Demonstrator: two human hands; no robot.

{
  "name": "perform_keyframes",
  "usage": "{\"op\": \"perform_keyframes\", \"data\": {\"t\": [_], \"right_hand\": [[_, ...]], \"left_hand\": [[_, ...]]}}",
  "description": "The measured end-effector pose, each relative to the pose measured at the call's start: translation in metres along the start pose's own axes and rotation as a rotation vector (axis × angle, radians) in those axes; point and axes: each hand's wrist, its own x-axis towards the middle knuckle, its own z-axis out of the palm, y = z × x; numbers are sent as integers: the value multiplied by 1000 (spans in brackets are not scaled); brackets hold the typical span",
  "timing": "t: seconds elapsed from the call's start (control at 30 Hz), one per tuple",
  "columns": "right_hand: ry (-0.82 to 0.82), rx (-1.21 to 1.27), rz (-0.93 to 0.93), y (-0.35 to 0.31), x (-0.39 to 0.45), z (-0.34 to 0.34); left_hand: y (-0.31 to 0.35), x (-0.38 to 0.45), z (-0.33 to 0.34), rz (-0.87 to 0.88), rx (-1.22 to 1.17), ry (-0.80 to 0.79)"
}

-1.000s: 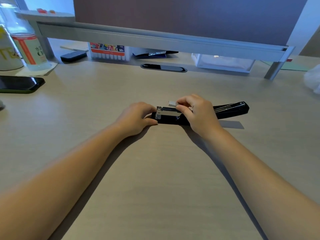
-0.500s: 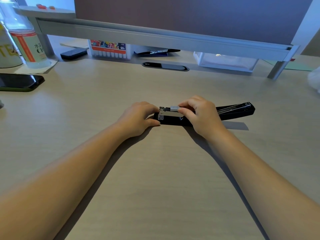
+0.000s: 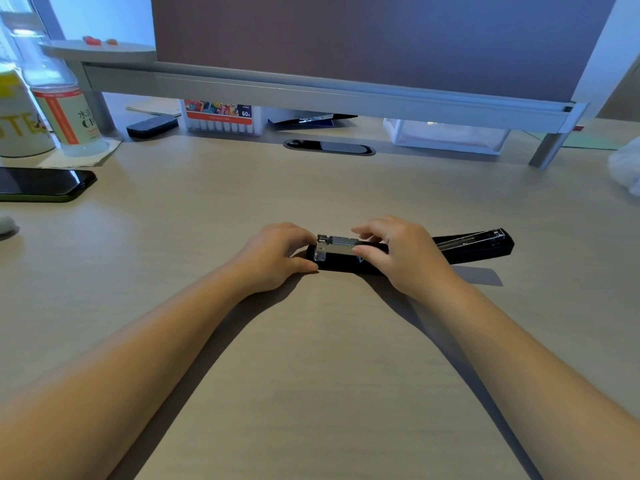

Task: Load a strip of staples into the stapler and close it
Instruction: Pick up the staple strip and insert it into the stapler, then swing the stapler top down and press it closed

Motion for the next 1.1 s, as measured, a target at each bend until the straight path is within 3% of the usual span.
{"op": "perform_keyframes", "data": {"t": [0.57, 0.87, 0.97, 1.1], "right_hand": [[19, -66, 1, -3, -7, 3], [214, -375, 334, 35, -38, -42], [308, -251, 456, 43, -47, -41], [400, 253, 581, 41, -48, -31]], "left_hand": [[5, -8, 1, -15, -12, 30], [7, -11, 1, -25, -23, 39], [9, -12, 2, -30, -36, 46], [9, -13, 3, -40, -55, 48]]}}
